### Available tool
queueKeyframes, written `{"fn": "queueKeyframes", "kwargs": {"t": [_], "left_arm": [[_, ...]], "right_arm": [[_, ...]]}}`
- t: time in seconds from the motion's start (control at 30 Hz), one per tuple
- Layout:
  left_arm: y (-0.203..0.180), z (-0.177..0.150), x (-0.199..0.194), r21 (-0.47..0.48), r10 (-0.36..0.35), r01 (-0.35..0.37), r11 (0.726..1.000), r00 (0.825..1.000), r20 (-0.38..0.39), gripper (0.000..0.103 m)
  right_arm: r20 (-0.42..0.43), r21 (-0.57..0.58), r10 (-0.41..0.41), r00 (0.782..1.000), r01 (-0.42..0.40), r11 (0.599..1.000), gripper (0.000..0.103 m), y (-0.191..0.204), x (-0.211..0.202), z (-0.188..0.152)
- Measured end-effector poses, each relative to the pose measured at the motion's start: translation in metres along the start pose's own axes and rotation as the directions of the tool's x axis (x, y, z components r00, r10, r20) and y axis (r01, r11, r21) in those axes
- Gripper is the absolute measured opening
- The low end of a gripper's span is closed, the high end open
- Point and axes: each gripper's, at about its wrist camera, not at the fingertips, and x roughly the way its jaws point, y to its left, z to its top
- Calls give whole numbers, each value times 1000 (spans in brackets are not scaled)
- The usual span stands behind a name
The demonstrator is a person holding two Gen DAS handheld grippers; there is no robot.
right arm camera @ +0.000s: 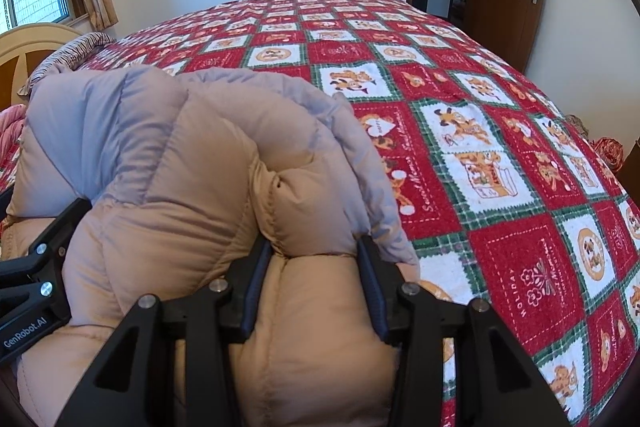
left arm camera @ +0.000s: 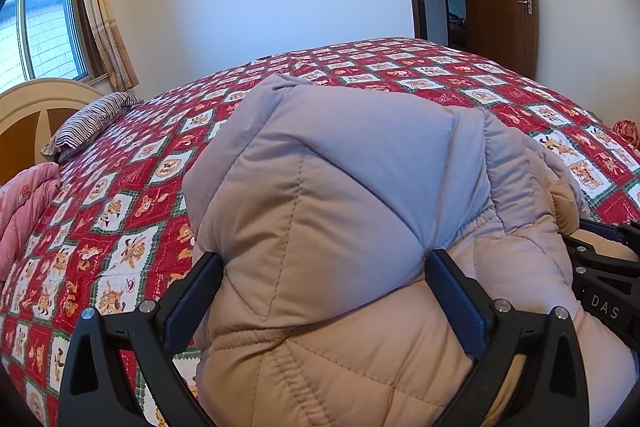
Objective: Fold large clothes
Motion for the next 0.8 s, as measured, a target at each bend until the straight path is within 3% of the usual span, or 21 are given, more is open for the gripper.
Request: {"fn": "queueKeyframes", "kwargs": {"t": [0.3,0.5,0.63,0.7,0.73,0.8], "left_arm": [[2,1,-5,-4,-5,5,1000,1000,-8,102],[35,-23,-50,-90,-25,28,996,999,39,102],[56,-46,-45,-217,-148,145,965,989,0,102],[59,-48,-40,-251,-174,165,954,985,-11,102],[57,-47,-40,-239,-167,159,958,986,-11,102],[51,-47,-40,-218,-154,150,964,988,-4,102]], "right_arm": [[31,16,21,999,-21,1000,46,-4,3,-4],[54,39,51,997,-54,998,50,-12,-7,-6],[108,41,63,992,-68,997,56,-18,-28,-13],[118,59,70,991,-78,995,57,-21,-34,-15],[127,74,87,988,-96,993,60,-22,-37,-16],[163,110,95,982,-114,987,82,-28,-45,-19]]}}
